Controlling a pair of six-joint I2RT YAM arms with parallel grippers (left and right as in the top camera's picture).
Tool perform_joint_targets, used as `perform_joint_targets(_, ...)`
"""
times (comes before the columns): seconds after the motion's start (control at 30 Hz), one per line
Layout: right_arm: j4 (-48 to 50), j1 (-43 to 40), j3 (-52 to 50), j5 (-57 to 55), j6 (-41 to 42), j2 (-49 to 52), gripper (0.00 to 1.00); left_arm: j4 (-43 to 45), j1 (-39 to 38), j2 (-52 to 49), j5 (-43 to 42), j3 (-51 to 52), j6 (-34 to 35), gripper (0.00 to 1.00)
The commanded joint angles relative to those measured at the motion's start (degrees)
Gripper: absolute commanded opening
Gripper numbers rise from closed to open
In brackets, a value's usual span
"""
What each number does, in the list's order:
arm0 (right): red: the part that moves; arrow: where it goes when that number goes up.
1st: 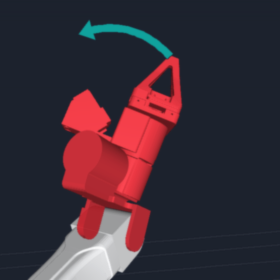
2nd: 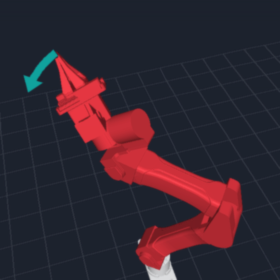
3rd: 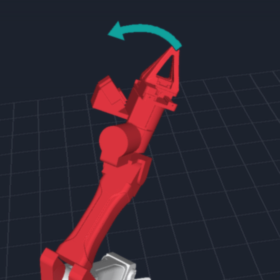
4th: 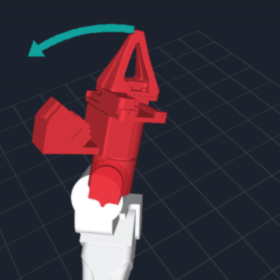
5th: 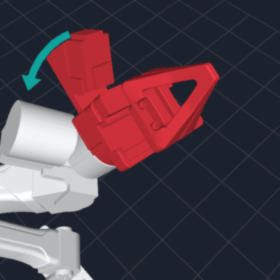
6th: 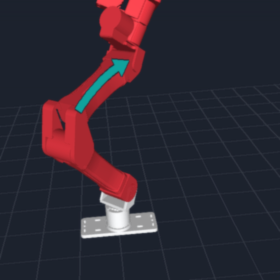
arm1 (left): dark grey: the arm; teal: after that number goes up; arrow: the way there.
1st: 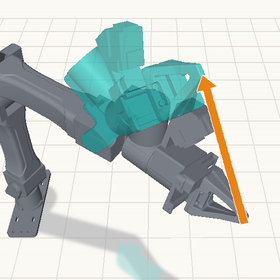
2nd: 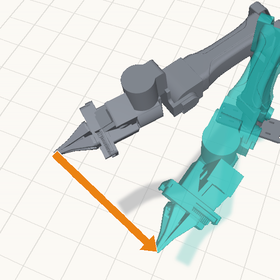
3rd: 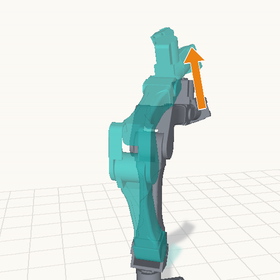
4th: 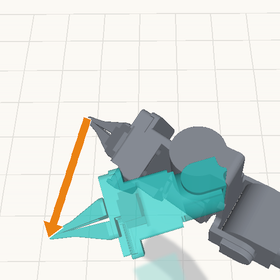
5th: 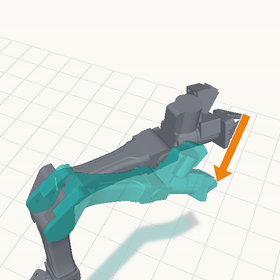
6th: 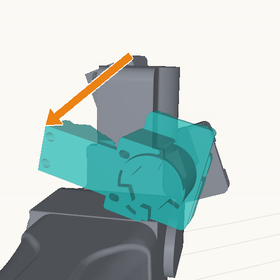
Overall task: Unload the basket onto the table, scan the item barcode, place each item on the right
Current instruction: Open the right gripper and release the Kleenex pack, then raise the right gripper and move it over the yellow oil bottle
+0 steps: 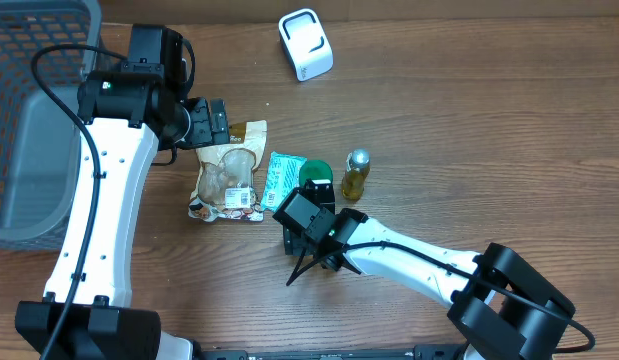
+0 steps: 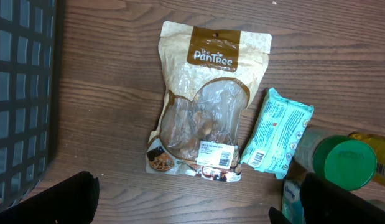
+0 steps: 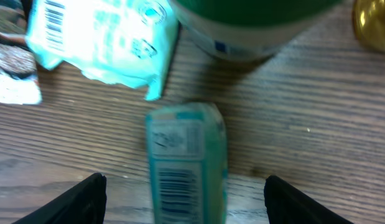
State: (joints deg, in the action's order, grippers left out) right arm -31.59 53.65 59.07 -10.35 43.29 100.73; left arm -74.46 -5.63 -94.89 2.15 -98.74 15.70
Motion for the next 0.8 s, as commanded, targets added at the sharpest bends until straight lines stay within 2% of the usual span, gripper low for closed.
perform_joint_targets(0.0,0.17,-0.04,2.38,-0.63,-0.96,-3.43,0.79,0.17,-0.04,-0.46,-0.28,0.13,-0.48,1.00)
perform_joint_targets(0.07,0.07,-0.04,2.64,-0.79,-1.62,-4.52,0.83,0.17,-0.04,-0.46,-0.28,0.13,-0.48,1.00)
perform_joint_targets(0.5,-0.04,-0.09,2.84,-2.56,-1.75,-15.13,0.86,0.17,-0.04,-0.46,-0.28,0.13,-0.48,1.00)
perform_joint_targets(0.6,-0.11,-0.09,2.84,-5.29,-1.77,-18.10,1.00,0.17,-0.04,-0.46,-0.28,0.13,-0.48,0.99)
perform_joint_targets(0.77,-0.70,-0.11,2.84,-11.28,-1.77,-22.75,1.00,0.17,-0.04,-0.46,-0.28,0.13,-0.48,1.00)
